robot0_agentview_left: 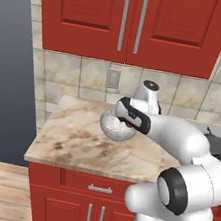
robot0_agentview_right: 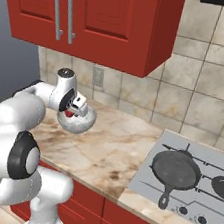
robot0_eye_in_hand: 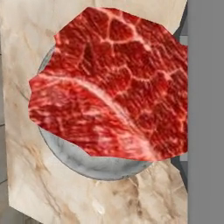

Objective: Place one of the steaks on the plate and the other in the bowl. Then place the bowl in the fridge.

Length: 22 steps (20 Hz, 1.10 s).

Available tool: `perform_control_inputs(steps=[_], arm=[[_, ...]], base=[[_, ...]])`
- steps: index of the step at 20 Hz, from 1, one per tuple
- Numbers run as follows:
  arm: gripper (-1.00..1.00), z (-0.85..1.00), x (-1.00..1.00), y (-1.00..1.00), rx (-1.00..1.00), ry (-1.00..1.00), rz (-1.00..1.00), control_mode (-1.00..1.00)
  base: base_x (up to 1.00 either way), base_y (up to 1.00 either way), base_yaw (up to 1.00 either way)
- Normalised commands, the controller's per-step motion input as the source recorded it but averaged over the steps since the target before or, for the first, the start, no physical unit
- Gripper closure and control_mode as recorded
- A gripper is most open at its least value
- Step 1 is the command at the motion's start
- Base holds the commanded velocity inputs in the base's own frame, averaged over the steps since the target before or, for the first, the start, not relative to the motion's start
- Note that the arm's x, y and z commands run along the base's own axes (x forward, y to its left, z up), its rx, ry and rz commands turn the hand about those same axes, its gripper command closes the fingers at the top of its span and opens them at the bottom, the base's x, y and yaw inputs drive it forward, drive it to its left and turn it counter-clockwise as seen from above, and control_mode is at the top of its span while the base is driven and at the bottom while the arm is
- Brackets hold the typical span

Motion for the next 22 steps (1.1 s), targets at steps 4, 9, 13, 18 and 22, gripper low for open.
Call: perform_control_inputs(steps=[4,9,13,18,22], arm=[[1.00,-0.27,0.20,0.11,0.00,0.02,0.18,-1.00],[1.00,-0.28,0.00,0.00,0.00,0.00,0.15,-1.00],[1.00,-0.26,0.00,0.00,0.00,0.00,0.10,-1.00],[1.00,-0.27,0.07,0.00,0.00,0.00,0.09,-1.00],[1.00,-0.18,0.16,0.00,0.00,0.00,0.08,-1.00]], base=[[0.00,0.00,0.00],[0.00,0.00,0.00],[0.00,0.00,0.00],[0.00,0.00,0.00],[0.00,0.00,0.00]])
